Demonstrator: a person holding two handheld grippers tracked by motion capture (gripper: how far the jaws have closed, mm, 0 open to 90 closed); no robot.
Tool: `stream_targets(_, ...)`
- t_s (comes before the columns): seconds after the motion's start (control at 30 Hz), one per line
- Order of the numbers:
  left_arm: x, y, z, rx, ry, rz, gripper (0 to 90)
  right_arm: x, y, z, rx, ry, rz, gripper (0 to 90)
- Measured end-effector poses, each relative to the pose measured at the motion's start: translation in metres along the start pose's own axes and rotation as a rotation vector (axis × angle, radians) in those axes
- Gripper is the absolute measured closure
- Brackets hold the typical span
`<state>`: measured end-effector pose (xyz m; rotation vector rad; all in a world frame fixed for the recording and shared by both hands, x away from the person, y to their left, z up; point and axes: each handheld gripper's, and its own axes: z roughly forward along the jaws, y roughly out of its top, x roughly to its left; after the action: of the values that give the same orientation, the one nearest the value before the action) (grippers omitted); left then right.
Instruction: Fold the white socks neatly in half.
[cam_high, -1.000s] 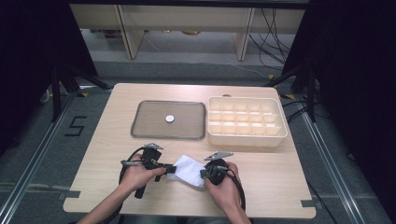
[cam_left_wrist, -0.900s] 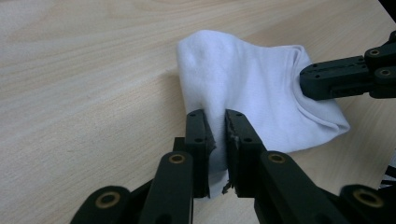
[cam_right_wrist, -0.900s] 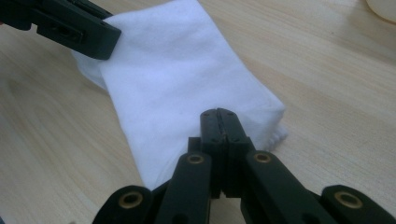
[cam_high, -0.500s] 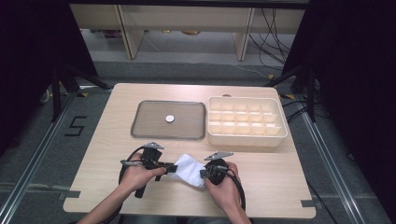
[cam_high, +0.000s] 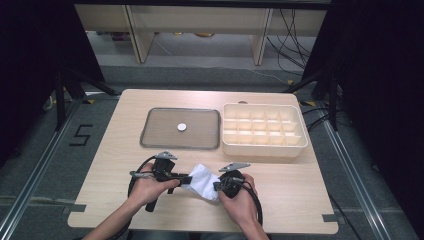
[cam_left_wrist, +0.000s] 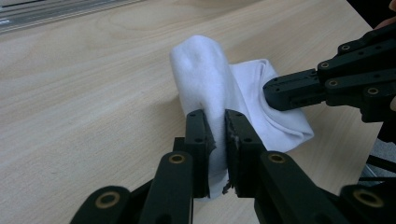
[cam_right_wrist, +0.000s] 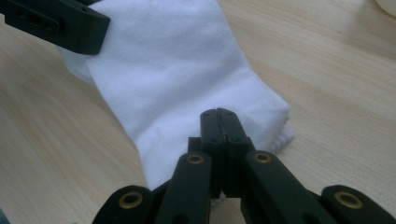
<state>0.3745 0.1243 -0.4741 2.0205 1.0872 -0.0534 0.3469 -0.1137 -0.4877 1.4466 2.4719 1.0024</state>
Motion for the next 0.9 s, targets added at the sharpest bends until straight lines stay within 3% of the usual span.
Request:
stream_targets(0.27, -0.0004, 0.0002, -0.0007, -0.002, 0.004, 0.004, 80.0, 0.0010, -0.0005, 0.0002, 0.004, -0.002, 0.013, 90.0)
stream_targets(0.37, -0.0007, 0.0006, -0.0007, -0.004, 0.003, 0.007, 80.0, 0.0020, -0.0015, 0.0004, -0.012, -0.018, 0.002, 89.8)
stream_targets(0.4, -0.0005, 0.0007, -0.0009, -0.001, -0.002, 0.008, 80.0, -0.0001, -0.0016, 0.0021, -0.039, -0.021, -0.032, 89.8)
stream_targets(0.47, -0.0008, 0.0009, -0.0011, -0.001, -0.005, 0.007, 80.0, 0.0005, -0.0018, 0.0019, -0.033, -0.021, -0.020, 89.9)
stream_targets(0.5, -0.0016, 0.0007, -0.0010, -0.008, 0.002, 0.007, 80.0, 0.0024, -0.0020, 0.0007, -0.014, -0.018, 0.008, 90.0)
stream_targets(0.53, -0.0018, 0.0009, -0.0014, -0.007, 0.001, 0.009, 80.0, -0.0005, -0.0017, 0.0024, -0.042, -0.018, -0.041, 90.0)
stream_targets(0.7, -0.0049, 0.0020, -0.0023, -0.014, -0.001, 0.015, 80.1, 0.0006, -0.0012, 0.0011, -0.016, -0.008, -0.028, 90.0)
stream_targets(0.77, -0.0058, 0.0028, -0.0025, -0.013, -0.004, 0.021, 80.1, -0.0010, -0.0013, 0.0030, -0.035, -0.001, -0.042, 90.0)
stream_targets(0.87, -0.0073, 0.0035, -0.0024, -0.016, -0.011, 0.022, 80.1, -0.0004, -0.0013, 0.0012, 0.003, 0.005, -0.004, 90.0)
stream_targets(0.9, -0.0076, 0.0037, -0.0027, -0.014, -0.010, 0.025, 80.2, -0.0033, -0.0013, 0.0032, -0.031, 0.014, -0.042, 90.0)
